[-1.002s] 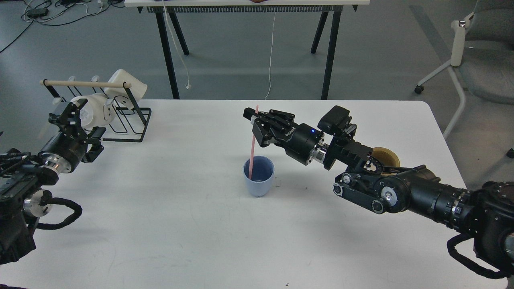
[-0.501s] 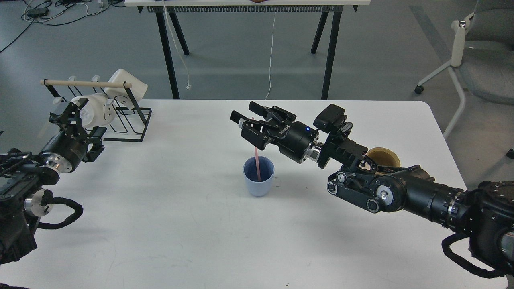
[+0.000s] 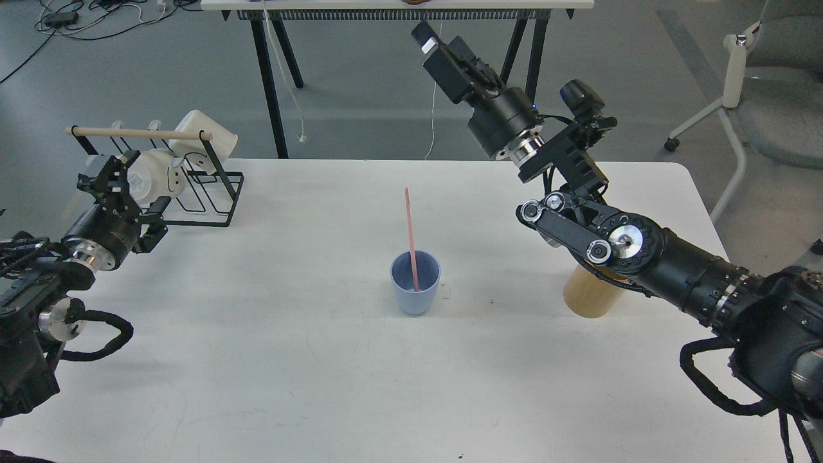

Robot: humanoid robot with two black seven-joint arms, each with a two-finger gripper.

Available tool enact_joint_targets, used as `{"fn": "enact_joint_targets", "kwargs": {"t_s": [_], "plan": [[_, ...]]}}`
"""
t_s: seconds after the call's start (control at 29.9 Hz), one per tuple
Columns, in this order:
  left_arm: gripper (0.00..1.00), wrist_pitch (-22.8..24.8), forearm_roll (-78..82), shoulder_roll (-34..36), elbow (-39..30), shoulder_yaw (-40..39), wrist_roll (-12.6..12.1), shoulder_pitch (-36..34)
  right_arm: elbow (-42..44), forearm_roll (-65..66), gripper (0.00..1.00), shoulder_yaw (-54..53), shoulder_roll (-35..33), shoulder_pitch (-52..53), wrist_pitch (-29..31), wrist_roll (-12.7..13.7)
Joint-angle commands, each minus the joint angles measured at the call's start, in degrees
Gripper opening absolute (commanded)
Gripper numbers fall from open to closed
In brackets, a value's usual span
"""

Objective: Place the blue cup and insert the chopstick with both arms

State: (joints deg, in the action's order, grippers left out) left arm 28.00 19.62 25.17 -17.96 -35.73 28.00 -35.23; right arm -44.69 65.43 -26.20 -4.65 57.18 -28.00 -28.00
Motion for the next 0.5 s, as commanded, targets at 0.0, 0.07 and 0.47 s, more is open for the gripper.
{"fn": "enact_joint_targets", "kwargs": {"t_s": [0.0,0.07,0.47], "plan": [[1.00,0.0,0.0,0.6,0.0,-0.2,0.0,-0.4,0.5,-6.5,0.99,-2.7,-0.9,-2.1,0.0,0.0],[1.00,0.0,0.0,1.2,-0.1,-0.3,0.0,-1.1,0.2,-12.5,0.99,-2.9,-1.9,-3.1,0.0,0.0],[1.00,0.0,-1.3,2.5,-0.1,-0.4,0.0,-6.5,-25.7,-47.9,0.99,-5.1,-23.1,-11.7,11.7,0.0]]}}
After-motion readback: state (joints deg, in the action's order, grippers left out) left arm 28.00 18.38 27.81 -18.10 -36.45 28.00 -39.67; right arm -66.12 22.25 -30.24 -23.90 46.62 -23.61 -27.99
